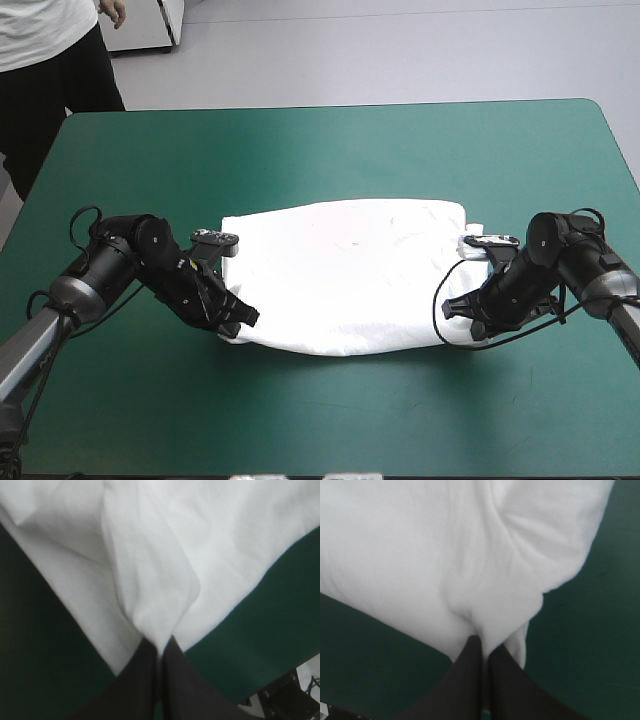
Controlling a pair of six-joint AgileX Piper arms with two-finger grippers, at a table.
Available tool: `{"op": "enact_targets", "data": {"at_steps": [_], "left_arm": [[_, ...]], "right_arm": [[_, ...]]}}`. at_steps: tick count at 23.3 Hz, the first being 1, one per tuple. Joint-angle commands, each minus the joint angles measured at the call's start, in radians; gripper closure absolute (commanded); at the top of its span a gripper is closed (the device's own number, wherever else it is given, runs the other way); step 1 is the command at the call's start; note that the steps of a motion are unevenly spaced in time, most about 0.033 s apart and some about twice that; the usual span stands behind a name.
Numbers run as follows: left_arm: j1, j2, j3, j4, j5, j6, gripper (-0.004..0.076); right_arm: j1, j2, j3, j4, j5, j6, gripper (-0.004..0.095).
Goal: Fold the cloth
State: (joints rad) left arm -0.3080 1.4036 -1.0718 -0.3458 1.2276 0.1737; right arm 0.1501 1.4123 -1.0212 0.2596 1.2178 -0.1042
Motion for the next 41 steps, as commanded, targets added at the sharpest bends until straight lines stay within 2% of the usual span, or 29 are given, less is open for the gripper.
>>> {"op": "enact_targets", "data": {"at_steps": [1, 3, 4, 5, 7, 8, 9, 11, 13, 16, 19, 23, 41], "left_arm": [[-0.008, -0.035, 0.014, -0.022, 0.062, -0.002, 0.0733], [-0.008, -0.035, 0.025, -0.007, 0.062, -0.002, 0.0732], [-0.008, -0.035, 0.025, 0.012, 0.062, -0.002, 0.0731], [-0.008, -0.035, 0.025, 0.024, 0.062, -0.002, 0.0722], [-0.008, -0.049, 0.025, 0.035, 0.068, -0.004, 0.0609], [-0.008, -0.051, 0.025, 0.035, 0.068, -0.02, 0.0575], [-0.008, -0.064, 0.025, 0.017, 0.068, -0.02, 0.0491], [-0.008, -0.099, 0.025, -0.011, 0.068, -0.02, 0.0384], [-0.008, -0.142, 0.011, -0.036, 0.066, -0.02, 0.0346], [-0.008, -0.173, -0.087, -0.028, 0.049, -0.02, 0.0346], [-0.008, -0.178, -0.255, -0.026, -0.014, 0.005, 0.0346], [-0.008, -0.178, -0.396, -0.019, -0.118, 0.039, 0.0346], [-0.008, -0.178, -0.422, 0.022, -0.106, 0.031, 0.0346]], "right_arm": [[0.001, -0.035, -0.019, 0.007, 0.028, -0.018, 0.0894], [0.001, -0.035, -0.019, 0.012, 0.03, -0.018, 0.0815], [0.001, -0.035, -0.019, 0.014, 0.03, -0.023, 0.0706], [0.001, -0.037, -0.019, 0.014, 0.03, -0.023, 0.0647], [0.001, -0.058, -0.019, 0.014, 0.03, -0.011, 0.0427], [0.001, -0.067, -0.019, 0.01, 0.03, -0.006, 0.0394], [0.001, -0.092, -0.022, -0.005, 0.03, -0.004, 0.0355], [0.001, -0.129, -0.051, -0.052, 0.03, 0.016, 0.0354], [0.001, -0.137, -0.117, -0.141, 0.025, 0.05, 0.0354], [-0.003, -0.118, -0.198, -0.219, -0.023, 0.097, 0.0354], [-0.018, -0.057, -0.285, -0.224, -0.07, 0.104, 0.0354], [-0.04, 0.042, -0.334, -0.212, -0.132, 0.104, 0.0354], [-0.048, 0.341, -0.337, -0.198, -0.173, 0.104, 0.0354]]}}
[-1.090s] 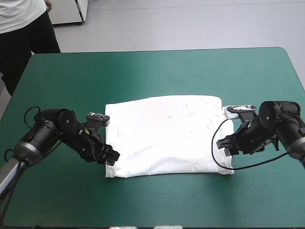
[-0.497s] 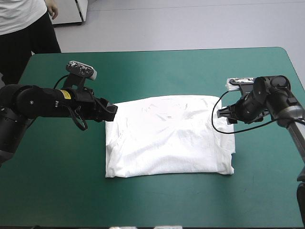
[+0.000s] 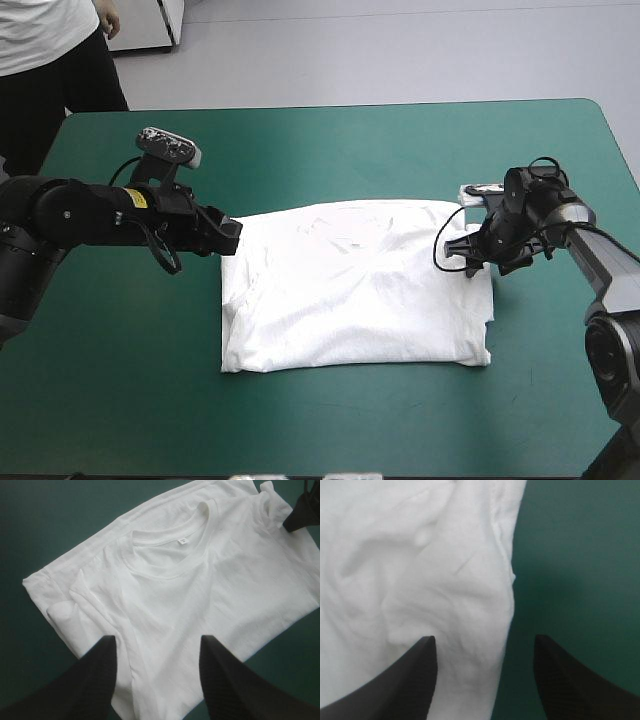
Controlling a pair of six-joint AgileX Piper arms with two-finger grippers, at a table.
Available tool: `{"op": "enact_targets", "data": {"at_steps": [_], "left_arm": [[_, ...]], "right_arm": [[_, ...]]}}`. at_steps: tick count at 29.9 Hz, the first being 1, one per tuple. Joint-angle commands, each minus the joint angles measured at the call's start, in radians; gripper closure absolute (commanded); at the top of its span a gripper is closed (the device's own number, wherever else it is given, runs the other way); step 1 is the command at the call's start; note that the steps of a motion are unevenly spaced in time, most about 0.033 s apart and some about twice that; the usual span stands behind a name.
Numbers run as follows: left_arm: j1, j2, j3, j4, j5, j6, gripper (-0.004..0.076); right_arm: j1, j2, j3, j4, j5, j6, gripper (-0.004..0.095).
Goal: Fold the cloth
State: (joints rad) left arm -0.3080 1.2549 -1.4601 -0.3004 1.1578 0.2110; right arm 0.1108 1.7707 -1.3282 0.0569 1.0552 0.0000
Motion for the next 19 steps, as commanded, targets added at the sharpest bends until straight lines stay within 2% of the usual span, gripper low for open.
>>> {"op": "enact_targets", "data": {"at_steps": [1, 4, 7, 11, 12, 19], "left_arm": [[-0.008, -0.029, -0.034, -0.022, -0.034, -0.006, 0.0346], [-0.008, -0.029, -0.034, -0.022, -0.034, -0.006, 0.0346], [-0.008, -0.029, -0.034, -0.022, -0.025, -0.006, 0.0346], [-0.008, -0.029, -0.034, -0.016, -0.008, -0.006, 0.0346], [-0.008, -0.029, -0.034, -0.014, -0.007, -0.006, 0.0346], [-0.008, -0.031, -0.034, -0.014, 0.009, -0.006, 0.0346]], "right_arm": [[-0.008, -0.005, -0.03, 0.01, -0.011, 0.0, 0.0355], [-0.008, 0.024, -0.03, 0.014, -0.009, 0.0, 0.0404], [-0.008, 0.046, -0.03, 0.016, 0.0, 0.0, 0.0546], [-0.008, 0.056, -0.032, 0.016, 0.003, 0.0, 0.0882], [-0.008, 0.056, -0.034, 0.016, 0.003, 0.0, 0.0927], [-0.008, 0.029, -0.099, 0.058, 0.076, 0.006, 0.0921]]}}
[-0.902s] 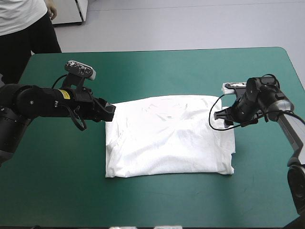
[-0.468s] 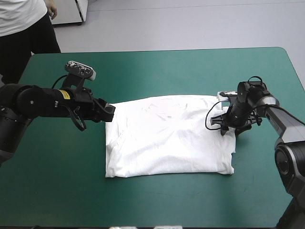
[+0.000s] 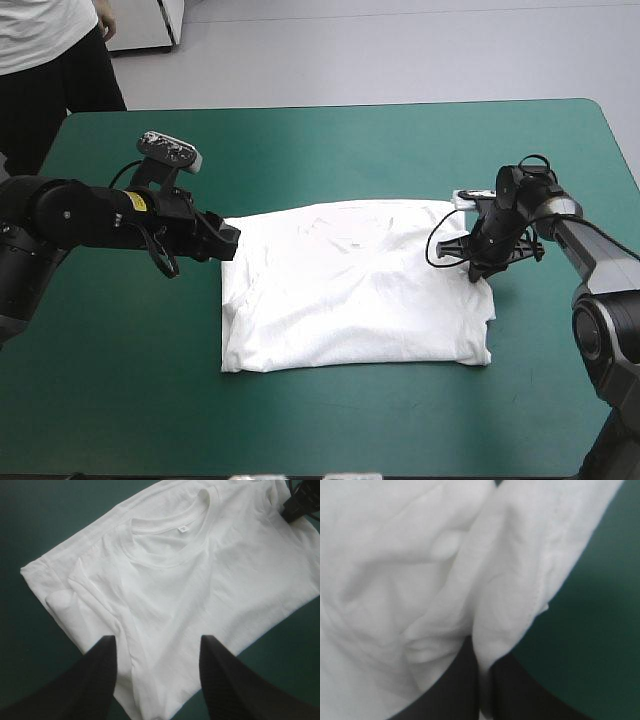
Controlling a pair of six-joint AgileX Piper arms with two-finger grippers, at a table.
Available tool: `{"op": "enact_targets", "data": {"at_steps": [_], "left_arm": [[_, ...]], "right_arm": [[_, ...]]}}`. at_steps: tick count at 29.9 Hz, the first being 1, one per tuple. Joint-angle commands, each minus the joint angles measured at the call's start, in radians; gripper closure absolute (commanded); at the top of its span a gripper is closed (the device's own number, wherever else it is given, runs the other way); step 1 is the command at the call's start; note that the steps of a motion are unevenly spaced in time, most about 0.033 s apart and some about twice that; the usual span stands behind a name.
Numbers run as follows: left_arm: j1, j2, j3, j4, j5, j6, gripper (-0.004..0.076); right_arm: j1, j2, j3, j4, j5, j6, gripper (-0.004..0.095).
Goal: Fold the cloth
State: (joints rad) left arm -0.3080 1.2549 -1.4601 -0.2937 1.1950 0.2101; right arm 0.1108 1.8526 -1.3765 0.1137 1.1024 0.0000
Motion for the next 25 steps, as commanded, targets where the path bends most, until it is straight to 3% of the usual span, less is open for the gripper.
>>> {"op": "enact_targets", "data": {"at_steps": [1, 8, 25], "left_arm": [[-0.008, -0.031, -0.034, -0.021, -0.022, -0.005, 0.0346], [-0.008, -0.034, -0.034, -0.021, -0.014, 0.004, 0.0346], [-0.008, -0.034, -0.044, -0.023, -0.003, 0.0, 0.0346]], "right_arm": [[-0.008, -0.059, -0.069, 0.015, 0.041, 0.0, 0.0921], [0.013, -0.069, -0.177, 0.128, 0.096, -0.042, 0.0921], [0.131, 0.032, -0.177, 0.112, 0.054, -0.063, 0.092]]}}
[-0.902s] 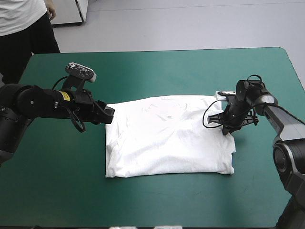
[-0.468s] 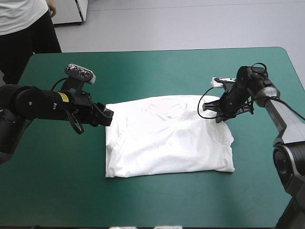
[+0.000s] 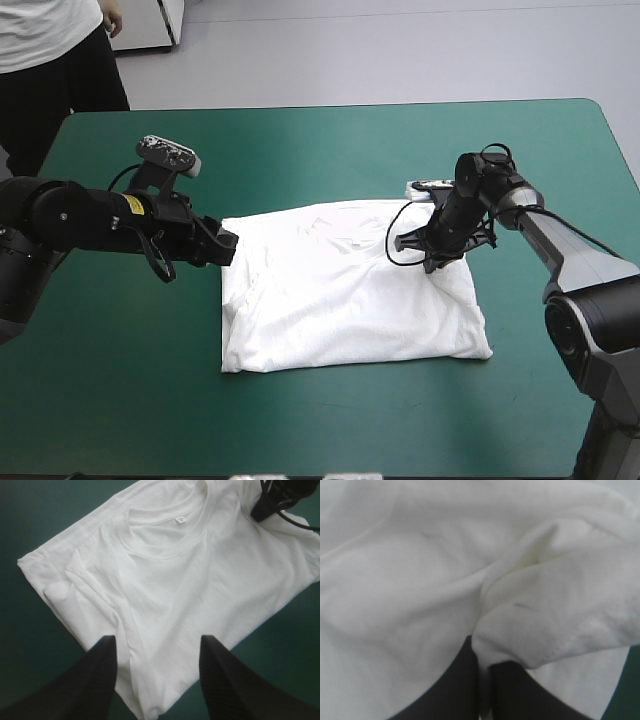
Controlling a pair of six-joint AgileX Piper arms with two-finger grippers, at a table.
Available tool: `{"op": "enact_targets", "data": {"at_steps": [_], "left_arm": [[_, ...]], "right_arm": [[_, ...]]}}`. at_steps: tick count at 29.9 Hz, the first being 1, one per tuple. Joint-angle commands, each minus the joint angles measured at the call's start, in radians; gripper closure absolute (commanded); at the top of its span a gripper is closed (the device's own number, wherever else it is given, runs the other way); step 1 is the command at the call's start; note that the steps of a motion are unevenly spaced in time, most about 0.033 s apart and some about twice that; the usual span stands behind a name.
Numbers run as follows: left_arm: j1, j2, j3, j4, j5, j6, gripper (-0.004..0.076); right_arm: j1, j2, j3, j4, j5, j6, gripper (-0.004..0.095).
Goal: Fold the cloth
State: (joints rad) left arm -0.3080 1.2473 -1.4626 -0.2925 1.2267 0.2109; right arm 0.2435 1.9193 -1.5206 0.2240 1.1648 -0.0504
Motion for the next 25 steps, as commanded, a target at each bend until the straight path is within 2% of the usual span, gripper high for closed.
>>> {"op": "enact_targets", "data": {"at_steps": [1, 4, 11, 13, 18, 25], "left_arm": [[-0.008, -0.026, -0.043, -0.024, -0.035, -0.001, 0.0346], [-0.008, -0.026, -0.052, -0.024, -0.031, -0.001, 0.0346], [-0.008, -0.027, -0.052, -0.023, -0.02, 0.001, 0.0346], [-0.008, -0.027, -0.052, -0.023, -0.012, 0.001, 0.0346], [-0.008, -0.049, -0.052, 0.026, 0.022, 0.001, 0.0346], [-0.008, -0.142, -0.015, 0.173, 0.06, -0.073, 0.0346]], "right_arm": [[-0.002, -0.031, -0.033, 0.001, -0.007, -0.015, 0.0915], [-0.002, -0.026, -0.033, 0.005, 0.003, -0.042, 0.0836], [-0.002, -0.04, -0.078, -0.002, 0.084, -0.037, 0.0415], [-0.002, -0.063, -0.092, -0.006, 0.084, -0.031, 0.0352], [-0.002, -0.154, -0.109, -0.052, 0.084, -0.029, 0.0333], [-0.002, -0.347, -0.109, -0.197, 0.084, 0.023, 0.0333]]}}
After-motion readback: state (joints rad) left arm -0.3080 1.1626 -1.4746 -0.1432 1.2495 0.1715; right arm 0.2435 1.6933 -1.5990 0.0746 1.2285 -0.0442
